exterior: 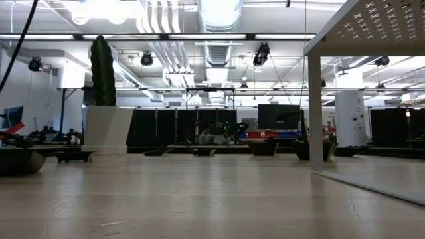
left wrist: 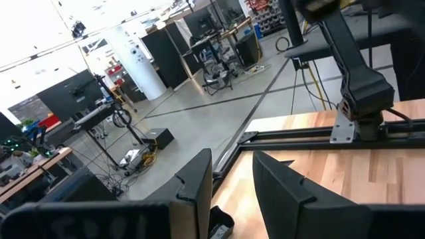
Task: Pick & Place Mini shaped plates
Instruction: Stack the distorted square plate on top of the other distorted square plate on the shelf
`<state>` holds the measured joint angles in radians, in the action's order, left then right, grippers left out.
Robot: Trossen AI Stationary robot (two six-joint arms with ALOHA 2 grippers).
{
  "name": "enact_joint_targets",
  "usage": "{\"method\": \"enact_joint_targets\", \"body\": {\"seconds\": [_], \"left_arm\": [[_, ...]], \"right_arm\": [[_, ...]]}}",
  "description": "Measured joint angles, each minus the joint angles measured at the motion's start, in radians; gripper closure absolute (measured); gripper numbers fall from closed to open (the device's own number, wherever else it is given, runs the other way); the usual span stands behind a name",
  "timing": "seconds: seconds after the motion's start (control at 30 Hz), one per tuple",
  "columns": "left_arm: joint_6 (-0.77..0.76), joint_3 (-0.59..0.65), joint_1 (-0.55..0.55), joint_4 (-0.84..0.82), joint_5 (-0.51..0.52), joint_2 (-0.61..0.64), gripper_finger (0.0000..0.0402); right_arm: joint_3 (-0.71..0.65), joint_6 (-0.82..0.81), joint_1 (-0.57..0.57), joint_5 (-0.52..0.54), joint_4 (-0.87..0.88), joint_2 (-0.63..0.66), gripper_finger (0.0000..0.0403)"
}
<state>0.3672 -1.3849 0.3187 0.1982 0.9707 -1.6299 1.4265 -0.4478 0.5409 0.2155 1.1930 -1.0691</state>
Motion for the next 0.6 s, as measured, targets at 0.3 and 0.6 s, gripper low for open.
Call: {"method": "enact_joint_targets", "body": {"seconds": [0.3,0.6], "left_arm": [[0.002,0.0,0.0,-0.023,-0.002,0.0,0.0296],[0.065,0.0,-0.003,-0.086,-0.153,0.005,0.0296]], "right_arm": [[-0.005,-0.435,0.072,-0.195,0.184,-0.011,0.0395],[-0.015,-0.804,0.235,-0.201,0.299,-0.014,0.0394]]}}
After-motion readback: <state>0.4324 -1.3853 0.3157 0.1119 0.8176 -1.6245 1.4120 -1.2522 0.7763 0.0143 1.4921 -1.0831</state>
